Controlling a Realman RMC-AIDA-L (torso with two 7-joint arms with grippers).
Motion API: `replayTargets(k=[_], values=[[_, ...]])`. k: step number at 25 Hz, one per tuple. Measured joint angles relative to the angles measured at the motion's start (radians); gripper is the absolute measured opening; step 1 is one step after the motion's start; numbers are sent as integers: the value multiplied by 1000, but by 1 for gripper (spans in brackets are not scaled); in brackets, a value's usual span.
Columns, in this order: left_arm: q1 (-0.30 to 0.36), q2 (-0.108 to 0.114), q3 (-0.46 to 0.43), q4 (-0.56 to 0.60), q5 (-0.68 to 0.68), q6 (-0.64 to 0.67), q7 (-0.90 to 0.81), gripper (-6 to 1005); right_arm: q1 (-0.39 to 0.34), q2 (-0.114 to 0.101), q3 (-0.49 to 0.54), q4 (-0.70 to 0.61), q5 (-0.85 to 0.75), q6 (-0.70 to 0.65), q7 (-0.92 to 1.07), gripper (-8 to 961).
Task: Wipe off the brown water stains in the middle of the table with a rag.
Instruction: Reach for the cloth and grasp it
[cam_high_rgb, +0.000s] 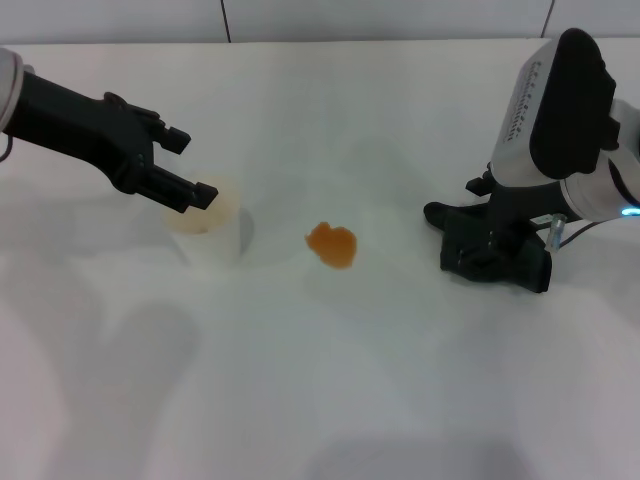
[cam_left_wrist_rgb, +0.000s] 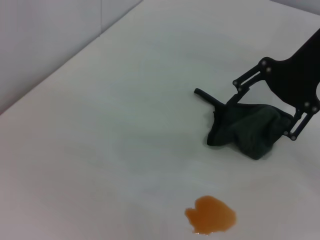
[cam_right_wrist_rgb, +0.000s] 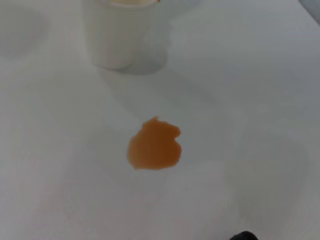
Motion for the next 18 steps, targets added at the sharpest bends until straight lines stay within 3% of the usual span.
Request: replayTargets(k=[18], values=[[13,-1,0,18,-10,-7,-5,895,29,-6,0,132,-11,57,8,740]])
